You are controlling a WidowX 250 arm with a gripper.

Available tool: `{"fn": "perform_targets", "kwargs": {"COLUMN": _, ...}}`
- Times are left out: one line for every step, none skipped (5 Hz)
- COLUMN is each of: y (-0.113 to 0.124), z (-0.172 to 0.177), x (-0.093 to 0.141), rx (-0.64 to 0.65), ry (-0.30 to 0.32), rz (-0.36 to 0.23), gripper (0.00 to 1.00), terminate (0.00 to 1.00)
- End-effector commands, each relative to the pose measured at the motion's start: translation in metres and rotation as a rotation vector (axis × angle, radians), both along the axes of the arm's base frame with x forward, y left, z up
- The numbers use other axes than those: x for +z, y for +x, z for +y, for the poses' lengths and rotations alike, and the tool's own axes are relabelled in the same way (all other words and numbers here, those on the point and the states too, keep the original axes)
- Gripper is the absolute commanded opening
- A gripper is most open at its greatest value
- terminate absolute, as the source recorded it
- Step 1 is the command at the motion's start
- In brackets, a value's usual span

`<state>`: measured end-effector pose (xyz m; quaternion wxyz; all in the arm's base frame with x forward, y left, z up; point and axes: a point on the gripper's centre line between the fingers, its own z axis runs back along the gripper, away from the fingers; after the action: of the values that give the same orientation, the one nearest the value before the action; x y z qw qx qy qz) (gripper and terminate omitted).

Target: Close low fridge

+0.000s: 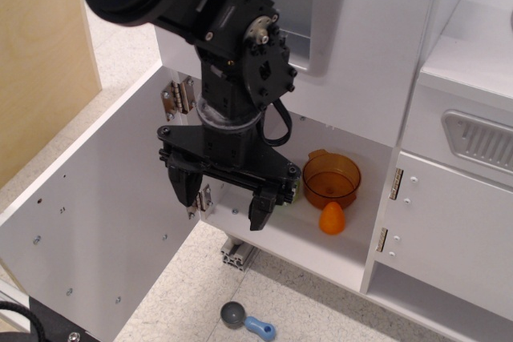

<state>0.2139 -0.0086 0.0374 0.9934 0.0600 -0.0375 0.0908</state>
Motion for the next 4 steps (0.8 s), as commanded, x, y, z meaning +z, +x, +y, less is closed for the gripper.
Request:
{"fn": "perform_targets", "kwargs": {"y": 0.000, "z": 0.000, "x": 0.000, "rx": 0.000, "ry": 0.000, "rz": 0.000, "gripper": 1.00, "terminate": 0.00}}
{"fn": "perform_targets", "kwargs": {"y": -0.004, "z": 0.028, "x": 0.020, "rx": -0.008, "ry": -0.015, "rz": -0.039, "gripper": 1.00, "terminate": 0.00}}
{"fn": "perform_targets", "kwargs": {"y": -0.008, "z": 0.062, "x": 0.046, "rx": -0.031, "ry": 0.019, "rz": -0.063, "gripper": 1.00, "terminate": 0.00}}
{"fn": "perform_targets", "kwargs": {"y": -0.009, "z": 0.098, "x": 0.057, "rx": -0.055, "ry": 0.035, "rz": -0.101, "gripper": 1.00, "terminate": 0.00}}
